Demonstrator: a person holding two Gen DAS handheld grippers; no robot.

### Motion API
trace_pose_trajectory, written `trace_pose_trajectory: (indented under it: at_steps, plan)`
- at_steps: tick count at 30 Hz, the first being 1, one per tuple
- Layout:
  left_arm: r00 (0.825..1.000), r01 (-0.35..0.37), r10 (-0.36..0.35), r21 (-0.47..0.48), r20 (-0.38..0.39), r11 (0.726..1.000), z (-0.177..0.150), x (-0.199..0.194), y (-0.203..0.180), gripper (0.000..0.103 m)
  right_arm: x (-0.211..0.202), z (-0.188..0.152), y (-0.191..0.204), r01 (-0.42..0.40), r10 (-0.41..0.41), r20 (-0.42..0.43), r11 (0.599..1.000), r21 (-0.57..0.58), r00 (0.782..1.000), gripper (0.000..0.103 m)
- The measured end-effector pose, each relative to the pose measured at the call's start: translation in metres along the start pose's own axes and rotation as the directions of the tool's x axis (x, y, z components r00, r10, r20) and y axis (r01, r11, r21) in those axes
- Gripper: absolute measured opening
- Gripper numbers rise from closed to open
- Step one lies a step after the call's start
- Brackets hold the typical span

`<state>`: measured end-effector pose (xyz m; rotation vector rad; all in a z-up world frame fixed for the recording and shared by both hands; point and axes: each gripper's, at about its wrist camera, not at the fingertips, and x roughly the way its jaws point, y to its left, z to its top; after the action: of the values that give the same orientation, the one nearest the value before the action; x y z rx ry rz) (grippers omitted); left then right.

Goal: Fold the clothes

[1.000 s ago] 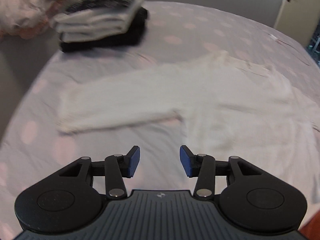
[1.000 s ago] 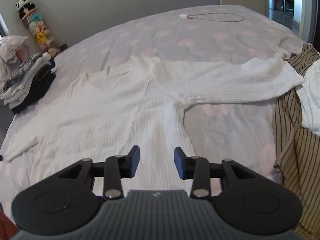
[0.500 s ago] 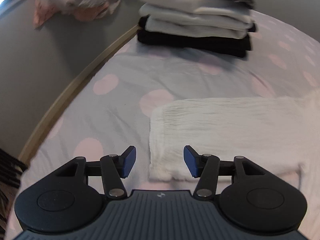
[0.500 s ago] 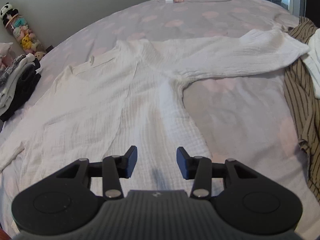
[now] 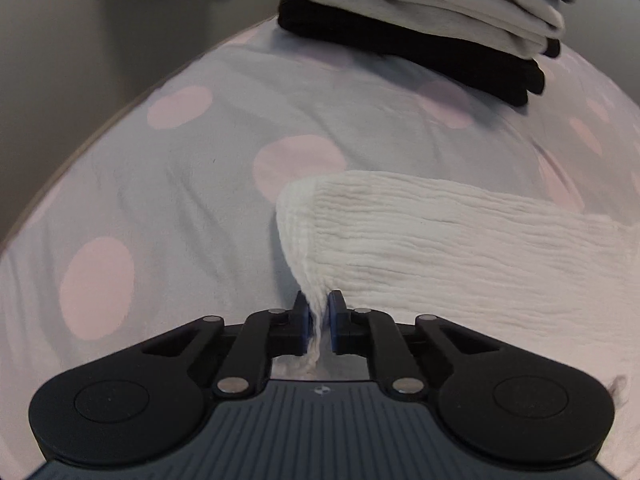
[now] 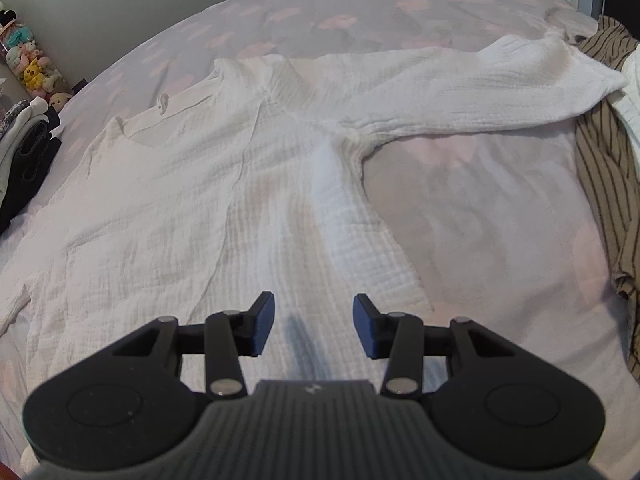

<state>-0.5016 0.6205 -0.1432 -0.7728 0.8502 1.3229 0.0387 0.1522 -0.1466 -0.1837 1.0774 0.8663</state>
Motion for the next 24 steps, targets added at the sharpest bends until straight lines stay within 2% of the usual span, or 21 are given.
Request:
trace_pose_trajectory:
  at_steps: [3,8,12,16,19,24]
  plan:
    - [0.999,-0.023,0.021,0.053,0.044,0.998,0.006,-0.016,-0.014,0.008,0.001,0.000,-0.002,-0.012,0.012,-0.002,1.000,0.015,1.000,0.047]
    - [0.990,0.013,-0.021,0.058,0.140,0.998,0.033,-0.074,-0.040,0.008,-0.002,0.000,-0.010,-0.073,0.072,0.019,0.995,0.062,0.997,0.047]
    - [0.970,0.021,-0.054,0.138,0.239,0.990,0.054,-0.136,-0.086,0.008,0.000,0.001,-0.018,-0.149,0.146,0.033,0.981,0.127,0.989,0.047]
    - [0.943,0.043,-0.103,0.192,0.316,0.980,0.063,-0.185,-0.144,0.008,0.008,0.002,-0.027,-0.212,0.209,0.036,0.959,0.188,0.977,0.047]
    - [0.930,0.057,-0.137,0.234,0.340,0.970,0.061,-0.206,-0.191,0.008,0.016,0.002,-0.035,-0.270,0.267,0.050,0.930,0.248,0.963,0.048]
    - [0.924,0.109,-0.209,0.306,0.319,0.946,0.042,-0.211,-0.269,0.008,0.025,0.001,-0.047,-0.337,0.332,0.074,0.885,0.321,0.941,0.049]
